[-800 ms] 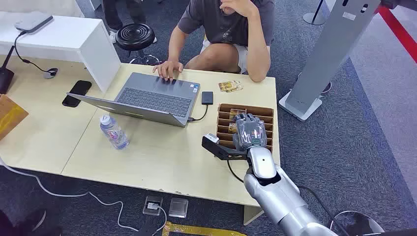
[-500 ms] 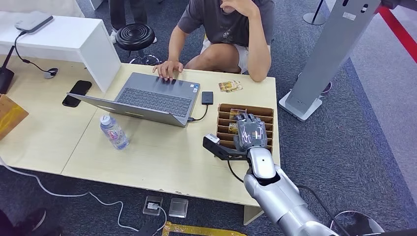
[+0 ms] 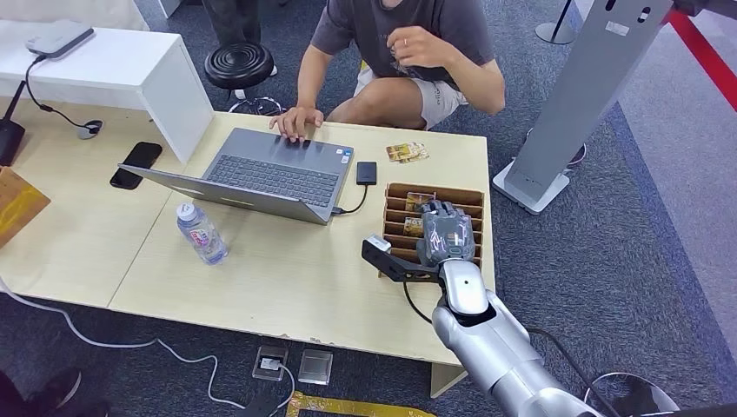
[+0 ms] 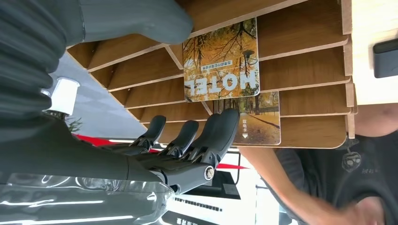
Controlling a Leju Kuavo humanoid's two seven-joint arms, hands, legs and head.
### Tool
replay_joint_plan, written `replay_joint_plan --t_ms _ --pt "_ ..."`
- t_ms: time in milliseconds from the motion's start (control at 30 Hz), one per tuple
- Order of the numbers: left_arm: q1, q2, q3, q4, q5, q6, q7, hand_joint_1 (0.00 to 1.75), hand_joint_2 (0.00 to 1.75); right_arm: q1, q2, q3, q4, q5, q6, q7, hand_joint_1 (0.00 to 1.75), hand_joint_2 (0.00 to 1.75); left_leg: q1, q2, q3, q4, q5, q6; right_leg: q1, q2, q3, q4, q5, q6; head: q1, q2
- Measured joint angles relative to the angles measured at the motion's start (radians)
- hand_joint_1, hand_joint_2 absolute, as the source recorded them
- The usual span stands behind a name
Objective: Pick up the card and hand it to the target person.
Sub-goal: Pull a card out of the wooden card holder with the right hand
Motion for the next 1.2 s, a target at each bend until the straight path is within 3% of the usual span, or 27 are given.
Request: replay_joint_plan --t_ms 233,700,867,1000,1200 --pt "0.000 -0.001 0.000 0.000 0.000 0.000 0.000 0.00 0.00 0.001 0.003 -0.006 0.004 0.009 -0.001 -0.001 0.86 1.75 0.000 0.000 0.000 0.000 0.000 0.000 0.000 0.000 0.000 0.000 0.000 0.000 0.000 0.000" --pt "0.000 -0.001 0.000 0.000 0.000 0.000 0.003 0.00 0.00 0.011 0.013 -0.006 0.004 0.027 -0.008 -0.006 0.86 1.75 0.000 0.000 0.000 0.000 0.000 0.000 0.000 0.000 0.000 0.000 0.000 0.000 0.000 0.000" --pt "-0.001 -0.002 0.000 0.000 0.000 0.000 0.004 0.00 0.00 0.026 0.024 -0.006 0.005 0.029 -0.008 -0.010 1.06 1.75 0.000 0.000 0.000 0.000 0.000 0.000 0.000 0.000 0.000 0.000 0.000 0.000 0.000 0.000" --pt "-0.002 -0.003 0.000 0.000 0.000 0.000 0.006 0.00 0.00 0.030 0.029 -0.006 0.006 0.030 -0.011 -0.010 1.35 1.75 0.000 0.000 0.000 0.000 0.000 0.000 0.000 0.000 0.000 0.000 0.000 0.000 0.000 0.000" --pt "-0.002 -0.004 0.000 0.000 -0.005 0.000 0.006 0.00 0.00 0.030 0.032 -0.006 0.009 0.032 -0.019 -0.007 1.43 1.75 0.000 0.000 0.001 0.000 0.000 0.000 0.000 0.000 0.000 0.000 0.000 0.000 0.000 0.000"
